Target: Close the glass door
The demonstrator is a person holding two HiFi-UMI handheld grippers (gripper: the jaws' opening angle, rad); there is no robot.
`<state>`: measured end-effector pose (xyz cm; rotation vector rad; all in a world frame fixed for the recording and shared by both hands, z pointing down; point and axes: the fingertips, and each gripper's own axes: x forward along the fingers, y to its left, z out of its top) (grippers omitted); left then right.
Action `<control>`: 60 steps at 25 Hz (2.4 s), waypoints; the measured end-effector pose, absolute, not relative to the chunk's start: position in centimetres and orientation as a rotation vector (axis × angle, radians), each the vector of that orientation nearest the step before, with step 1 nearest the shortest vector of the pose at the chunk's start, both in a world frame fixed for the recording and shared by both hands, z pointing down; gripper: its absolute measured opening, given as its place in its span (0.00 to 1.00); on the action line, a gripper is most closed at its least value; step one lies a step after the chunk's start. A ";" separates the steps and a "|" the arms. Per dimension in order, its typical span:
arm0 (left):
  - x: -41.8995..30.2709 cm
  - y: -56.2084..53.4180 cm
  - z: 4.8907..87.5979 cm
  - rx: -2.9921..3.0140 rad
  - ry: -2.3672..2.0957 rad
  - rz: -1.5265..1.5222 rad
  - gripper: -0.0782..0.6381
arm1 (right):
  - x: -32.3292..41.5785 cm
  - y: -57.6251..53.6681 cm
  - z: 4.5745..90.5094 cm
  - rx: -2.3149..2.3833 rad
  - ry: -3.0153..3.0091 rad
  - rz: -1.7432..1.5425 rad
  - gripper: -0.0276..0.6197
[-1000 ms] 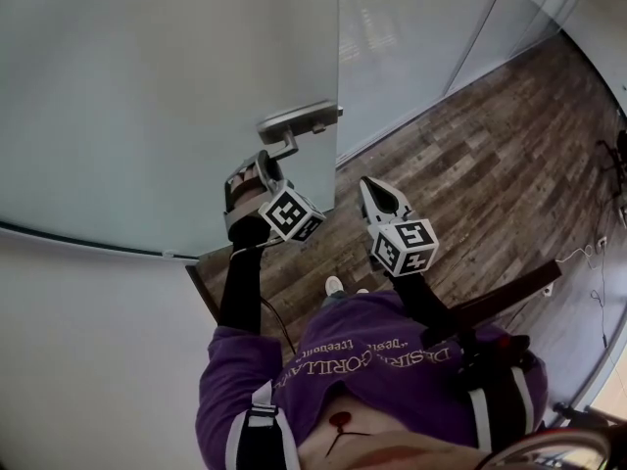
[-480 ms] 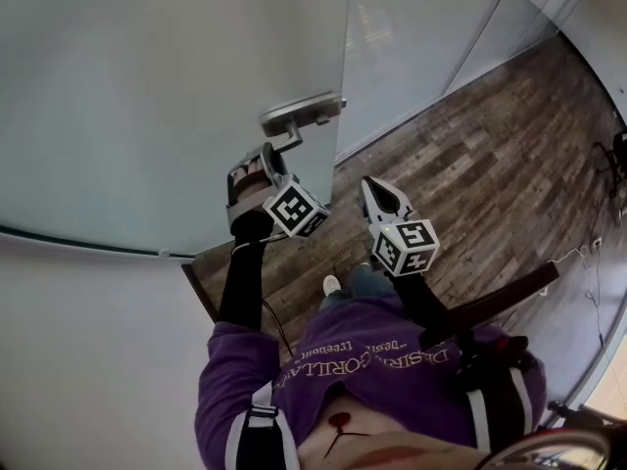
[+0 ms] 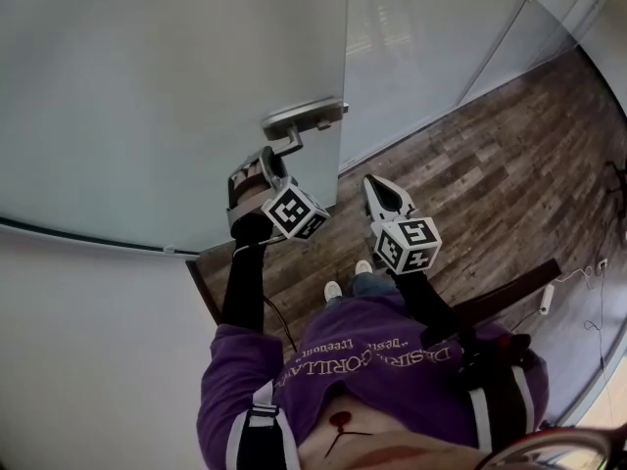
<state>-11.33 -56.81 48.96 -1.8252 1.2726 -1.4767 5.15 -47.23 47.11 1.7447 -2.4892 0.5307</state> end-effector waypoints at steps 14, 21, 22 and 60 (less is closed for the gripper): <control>-11.5 -58.8 49.1 -1.784 1.366 -1.535 0.27 | 6.9 -50.1 47.2 1.637 -2.548 0.539 0.04; -11.8 -59.9 49.3 -1.782 1.400 -1.557 0.27 | 7.0 -51.5 47.3 1.590 -2.578 0.567 0.04; -11.8 -60.0 49.3 -1.774 1.406 -1.562 0.27 | 7.2 -51.6 47.4 1.585 -2.581 0.577 0.04; -12.2 -64.3 49.0 -1.802 1.402 -1.617 0.27 | 4.7 -57.4 47.5 1.534 -2.591 0.589 0.04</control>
